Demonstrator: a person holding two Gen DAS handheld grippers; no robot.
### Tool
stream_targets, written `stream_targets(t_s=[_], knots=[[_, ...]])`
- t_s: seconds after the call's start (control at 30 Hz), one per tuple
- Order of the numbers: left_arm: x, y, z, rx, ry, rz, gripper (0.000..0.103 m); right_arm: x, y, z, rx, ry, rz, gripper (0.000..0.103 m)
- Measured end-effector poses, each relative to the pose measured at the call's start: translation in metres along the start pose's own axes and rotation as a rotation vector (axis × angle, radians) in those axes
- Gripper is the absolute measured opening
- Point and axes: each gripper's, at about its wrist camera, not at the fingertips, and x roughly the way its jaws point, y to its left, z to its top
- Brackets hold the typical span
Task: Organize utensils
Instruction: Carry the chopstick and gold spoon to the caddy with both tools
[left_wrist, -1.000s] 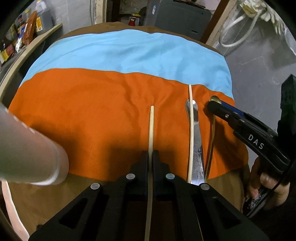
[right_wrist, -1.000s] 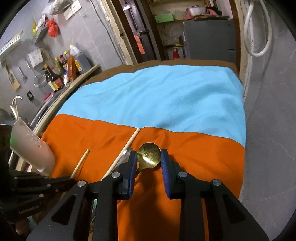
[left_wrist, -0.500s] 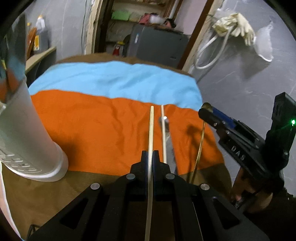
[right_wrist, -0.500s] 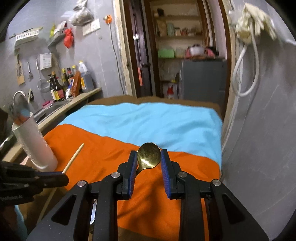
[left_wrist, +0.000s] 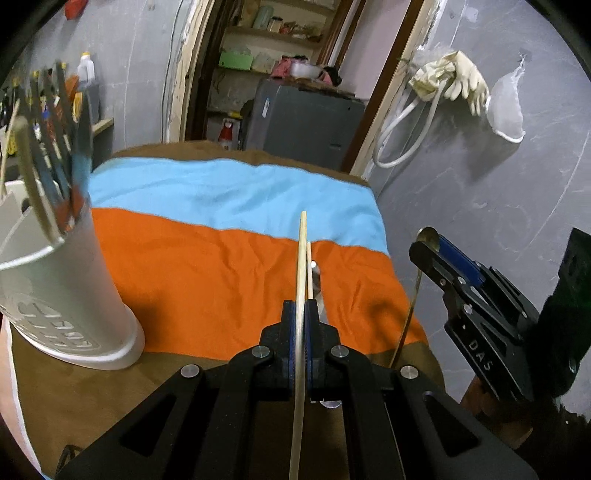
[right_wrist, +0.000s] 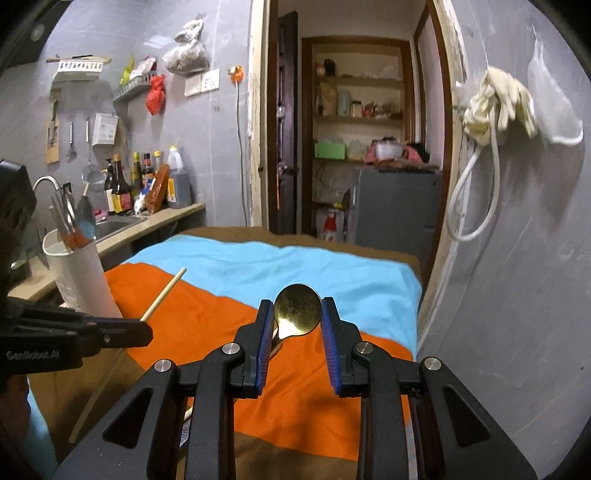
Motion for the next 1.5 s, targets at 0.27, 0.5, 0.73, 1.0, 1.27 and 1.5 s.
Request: stream_targets(t_s=[0.27, 0.5, 0.73, 1.0, 1.27, 1.5], knots=[[-0.026, -0.003, 0.008, 0.007, -0.123, -0.011, 0.002, -0.015, 0.022, 0.011, -0.078, -0.06, -0.025, 0.024], [-0.057, 0.003, 0.025, 0.001, -0.222, -0.017, 0.002, -0.032, 0.04, 0.036, -0.087, -0.132, -0.025, 0.024], [-0.109, 0.03, 0.054, -0.055, -0.343, -0.032, 0.002, -0.048, 0.066, 0.077, -0.108, -0.249, 0.0, 0.024], [-0.175, 0.113, 0.097, -0.172, -0.514, 0.016, 0.002, -0.051, 0.111, 0.13, -0.109, -0.368, 0.059, 0.024], [-0.196, 0.216, 0.109, -0.314, -0.661, 0.092, 0.002, -0.036, 0.166, 0.149, -0.115, -0.466, 0.056, 0.024], [-0.171, 0.25, 0.095, -0.325, -0.673, 0.09, 0.002, 0.001, 0.215, 0.119, -0.243, -0.43, -0.091, 0.024]])
